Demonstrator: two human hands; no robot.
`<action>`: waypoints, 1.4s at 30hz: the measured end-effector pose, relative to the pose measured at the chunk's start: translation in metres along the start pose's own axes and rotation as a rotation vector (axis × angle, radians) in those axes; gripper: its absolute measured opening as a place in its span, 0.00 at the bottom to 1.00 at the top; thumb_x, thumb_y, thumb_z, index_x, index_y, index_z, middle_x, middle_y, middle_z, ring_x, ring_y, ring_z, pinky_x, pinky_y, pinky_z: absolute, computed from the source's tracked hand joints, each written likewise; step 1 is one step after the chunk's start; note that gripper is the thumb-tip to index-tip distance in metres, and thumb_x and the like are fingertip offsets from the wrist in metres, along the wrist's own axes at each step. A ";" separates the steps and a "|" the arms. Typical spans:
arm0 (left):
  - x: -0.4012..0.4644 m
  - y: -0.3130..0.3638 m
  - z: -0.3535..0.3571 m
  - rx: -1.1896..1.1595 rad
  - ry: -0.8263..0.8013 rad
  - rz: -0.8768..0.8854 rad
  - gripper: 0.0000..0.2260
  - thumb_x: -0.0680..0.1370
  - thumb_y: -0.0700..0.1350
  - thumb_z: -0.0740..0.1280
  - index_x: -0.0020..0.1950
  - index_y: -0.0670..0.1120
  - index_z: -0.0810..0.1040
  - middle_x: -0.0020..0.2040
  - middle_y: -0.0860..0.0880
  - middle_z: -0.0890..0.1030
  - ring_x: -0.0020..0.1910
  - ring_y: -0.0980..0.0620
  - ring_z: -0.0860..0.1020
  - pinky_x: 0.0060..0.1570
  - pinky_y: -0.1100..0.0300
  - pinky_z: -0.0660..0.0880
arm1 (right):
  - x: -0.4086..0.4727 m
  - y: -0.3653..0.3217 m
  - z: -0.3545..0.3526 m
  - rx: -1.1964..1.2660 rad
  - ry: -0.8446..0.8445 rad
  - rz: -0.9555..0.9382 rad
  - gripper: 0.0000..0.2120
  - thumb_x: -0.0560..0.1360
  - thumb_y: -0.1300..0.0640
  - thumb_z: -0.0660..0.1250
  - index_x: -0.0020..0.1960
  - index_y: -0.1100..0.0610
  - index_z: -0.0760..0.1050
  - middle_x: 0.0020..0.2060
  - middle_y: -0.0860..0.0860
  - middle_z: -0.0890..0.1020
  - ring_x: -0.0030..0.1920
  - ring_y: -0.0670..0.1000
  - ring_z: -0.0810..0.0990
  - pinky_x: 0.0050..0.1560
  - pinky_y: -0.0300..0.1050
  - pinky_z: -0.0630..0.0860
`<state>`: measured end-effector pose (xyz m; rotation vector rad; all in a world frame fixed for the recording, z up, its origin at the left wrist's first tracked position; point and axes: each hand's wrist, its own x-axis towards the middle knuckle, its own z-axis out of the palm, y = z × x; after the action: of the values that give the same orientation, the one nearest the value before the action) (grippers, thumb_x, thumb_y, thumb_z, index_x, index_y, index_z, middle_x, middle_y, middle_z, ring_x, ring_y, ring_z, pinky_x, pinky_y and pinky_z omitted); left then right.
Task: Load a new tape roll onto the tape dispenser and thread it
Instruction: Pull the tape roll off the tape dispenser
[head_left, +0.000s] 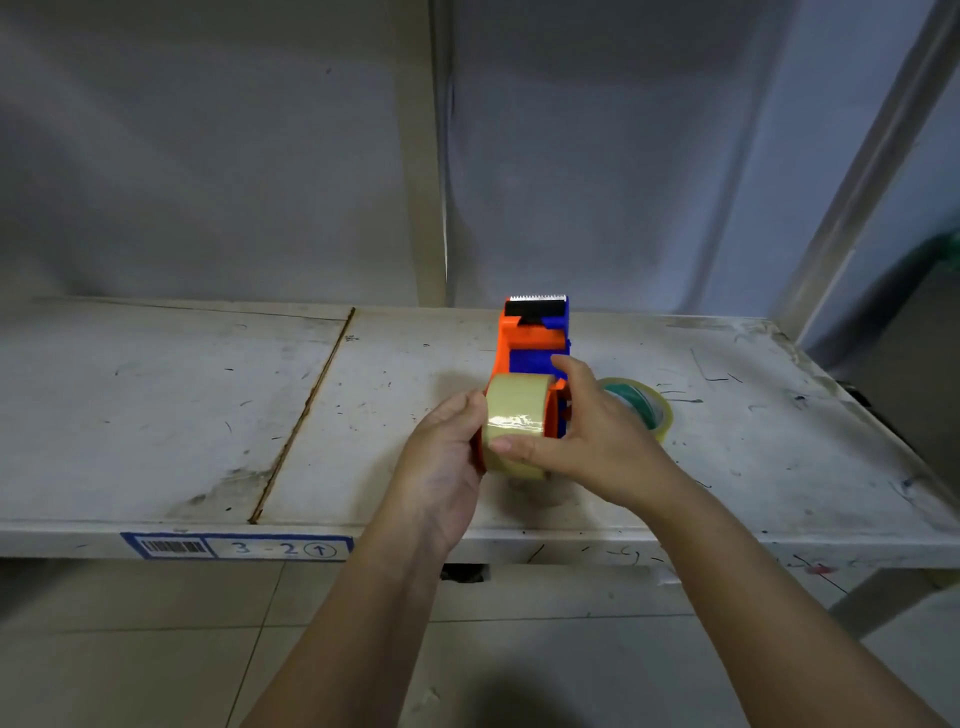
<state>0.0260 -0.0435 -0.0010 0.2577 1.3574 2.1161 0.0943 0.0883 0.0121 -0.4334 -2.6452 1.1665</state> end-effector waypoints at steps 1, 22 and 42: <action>-0.001 0.000 0.001 0.004 0.000 0.000 0.15 0.82 0.45 0.57 0.60 0.37 0.77 0.51 0.40 0.81 0.47 0.47 0.81 0.49 0.55 0.76 | 0.000 0.001 0.000 0.021 -0.027 0.016 0.47 0.55 0.29 0.70 0.68 0.44 0.57 0.58 0.42 0.73 0.57 0.48 0.74 0.56 0.53 0.77; -0.002 0.010 0.013 0.352 0.363 0.075 0.15 0.82 0.46 0.57 0.47 0.40 0.79 0.49 0.36 0.82 0.46 0.42 0.79 0.55 0.43 0.76 | -0.007 -0.006 0.009 0.023 0.130 -0.174 0.43 0.57 0.43 0.78 0.66 0.43 0.60 0.61 0.44 0.68 0.59 0.47 0.70 0.53 0.43 0.73; 0.003 0.015 -0.010 0.370 0.679 0.209 0.17 0.82 0.50 0.57 0.35 0.44 0.70 0.36 0.44 0.74 0.37 0.47 0.74 0.44 0.50 0.74 | -0.008 -0.014 -0.001 0.357 0.176 -0.015 0.30 0.59 0.38 0.73 0.58 0.42 0.68 0.49 0.40 0.76 0.52 0.47 0.77 0.50 0.50 0.78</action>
<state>0.0134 -0.0532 0.0069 -0.2109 2.2007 2.2018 0.0993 0.0773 0.0226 -0.4248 -2.2277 1.4827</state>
